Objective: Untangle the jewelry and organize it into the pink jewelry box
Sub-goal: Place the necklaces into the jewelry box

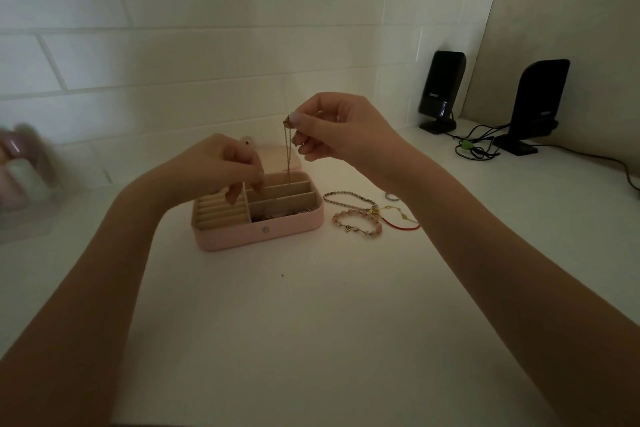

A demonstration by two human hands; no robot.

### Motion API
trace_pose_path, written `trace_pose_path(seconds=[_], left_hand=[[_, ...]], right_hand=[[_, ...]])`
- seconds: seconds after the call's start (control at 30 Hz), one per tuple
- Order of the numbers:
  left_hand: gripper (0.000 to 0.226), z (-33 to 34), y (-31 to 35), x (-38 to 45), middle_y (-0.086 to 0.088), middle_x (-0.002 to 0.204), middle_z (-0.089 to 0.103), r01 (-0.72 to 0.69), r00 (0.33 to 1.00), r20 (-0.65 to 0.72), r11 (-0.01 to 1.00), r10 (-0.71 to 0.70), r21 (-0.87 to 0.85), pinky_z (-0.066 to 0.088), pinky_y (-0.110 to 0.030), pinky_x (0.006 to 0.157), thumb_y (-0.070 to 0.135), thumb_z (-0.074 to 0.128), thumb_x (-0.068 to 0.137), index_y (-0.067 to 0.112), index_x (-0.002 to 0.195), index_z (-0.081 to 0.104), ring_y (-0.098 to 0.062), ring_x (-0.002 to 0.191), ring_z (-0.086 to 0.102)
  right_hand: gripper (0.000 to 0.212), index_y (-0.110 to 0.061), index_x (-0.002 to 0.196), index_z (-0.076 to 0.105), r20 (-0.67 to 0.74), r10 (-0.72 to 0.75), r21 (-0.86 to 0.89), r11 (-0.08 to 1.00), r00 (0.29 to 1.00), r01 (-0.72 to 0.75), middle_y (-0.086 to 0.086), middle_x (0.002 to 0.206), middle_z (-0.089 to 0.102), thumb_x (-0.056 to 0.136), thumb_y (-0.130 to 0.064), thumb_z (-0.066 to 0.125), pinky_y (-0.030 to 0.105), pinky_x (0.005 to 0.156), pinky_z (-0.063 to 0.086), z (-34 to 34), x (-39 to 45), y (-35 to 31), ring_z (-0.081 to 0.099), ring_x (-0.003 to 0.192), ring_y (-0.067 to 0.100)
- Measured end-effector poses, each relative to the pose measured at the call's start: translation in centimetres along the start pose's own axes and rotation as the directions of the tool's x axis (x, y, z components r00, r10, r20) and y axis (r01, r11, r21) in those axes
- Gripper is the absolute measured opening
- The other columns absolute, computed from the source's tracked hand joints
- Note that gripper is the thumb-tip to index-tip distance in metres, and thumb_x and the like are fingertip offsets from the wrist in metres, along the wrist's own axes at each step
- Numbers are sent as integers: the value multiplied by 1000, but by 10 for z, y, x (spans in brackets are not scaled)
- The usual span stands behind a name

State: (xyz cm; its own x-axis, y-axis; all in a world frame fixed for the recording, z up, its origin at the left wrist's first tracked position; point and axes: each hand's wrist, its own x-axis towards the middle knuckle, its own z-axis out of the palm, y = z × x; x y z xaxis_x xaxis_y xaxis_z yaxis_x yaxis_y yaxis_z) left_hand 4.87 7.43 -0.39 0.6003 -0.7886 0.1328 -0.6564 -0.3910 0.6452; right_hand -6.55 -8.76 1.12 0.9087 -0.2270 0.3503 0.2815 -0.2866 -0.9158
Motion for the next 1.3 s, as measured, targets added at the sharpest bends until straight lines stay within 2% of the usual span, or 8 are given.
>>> trace_pose_path(seconds=[0.17, 0.37, 0.67, 0.8, 0.9, 1.0, 1.1, 1.3], left_hand=[[13, 3, -9, 3, 3, 44, 57, 24, 998, 51, 995, -29, 95, 39, -22, 58, 12, 70, 74, 20, 66, 75, -5, 44, 49], [36, 8, 7, 0, 5, 94, 74, -100, 978, 144, 942, 153, -321, 47, -21, 64, 31, 72, 62, 23, 98, 70, -8, 79, 64], [5, -7, -9, 2, 3, 66, 69, -25, 996, 83, 991, 36, -128, 41, -24, 56, 17, 76, 75, 20, 78, 74, -8, 60, 58], [28, -6, -11, 0, -1, 69, 71, 14, 990, 144, 999, -9, -32, 41, -27, 62, 46, 77, 54, 28, 76, 75, -12, 65, 57], [6, -1, -12, 3, 2, 72, 73, 21, 984, 176, 998, -31, 60, 46, -30, 74, 25, 79, 71, 28, 74, 75, -13, 70, 62], [9, 2, -13, 4, 1, 73, 74, 32, 989, 144, 995, -45, 93, 45, -26, 76, 19, 77, 74, 27, 72, 75, -11, 72, 63], [9, 4, -14, 6, 2, 71, 73, 20, 996, 83, 998, -26, 66, 44, -17, 70, 16, 76, 75, 25, 74, 75, -6, 67, 62], [9, 33, 7, 6, 3, 70, 68, -130, 981, -142, 991, 132, 25, 40, -6, 62, 14, 73, 77, 24, 77, 72, 4, 60, 56]], right_hand=[[15, 1, 95, 65, 16, 3, -10, 1000, 1000, -3, 7, 71, 65, 89, -12, 62, 23, 66, 57, 2, -1, 1, 61, 62, 12], [15, 1, 95, 65, 22, -13, -32, 999, 1000, 13, 11, 73, 65, 89, -12, 63, 32, 72, 57, 5, -1, 4, 61, 66, 18], [13, -5, 89, 67, -2, 56, -363, 930, 998, -53, 6, 73, 68, 87, -17, 66, 22, 54, 52, -4, 1, 27, 60, 61, 11], [5, -14, 83, 66, 65, 92, -480, 876, 994, -50, -3, 68, 65, 85, -18, 67, 15, 51, 46, 3, -1, 44, 58, 55, 3], [6, -14, 85, 67, 118, 102, -590, 807, 988, -13, -3, 76, 66, 85, -20, 67, 17, 61, 49, 7, -2, 52, 60, 66, 6], [8, -13, 89, 70, 130, 93, -624, 781, 987, 9, 0, 85, 70, 84, -19, 67, 21, 74, 50, 6, -2, 53, 63, 77, 10], [9, -14, 91, 72, 129, 63, -615, 788, 990, 30, -1, 84, 69, 84, -16, 67, 8, 64, 43, 3, -3, 50, 57, 69, 2], [10, -14, 91, 72, 102, 66, -609, 793, 993, 10, -3, 83, 70, 82, -14, 68, 19, 73, 49, -13, -24, 40, 62, 77, 7]])
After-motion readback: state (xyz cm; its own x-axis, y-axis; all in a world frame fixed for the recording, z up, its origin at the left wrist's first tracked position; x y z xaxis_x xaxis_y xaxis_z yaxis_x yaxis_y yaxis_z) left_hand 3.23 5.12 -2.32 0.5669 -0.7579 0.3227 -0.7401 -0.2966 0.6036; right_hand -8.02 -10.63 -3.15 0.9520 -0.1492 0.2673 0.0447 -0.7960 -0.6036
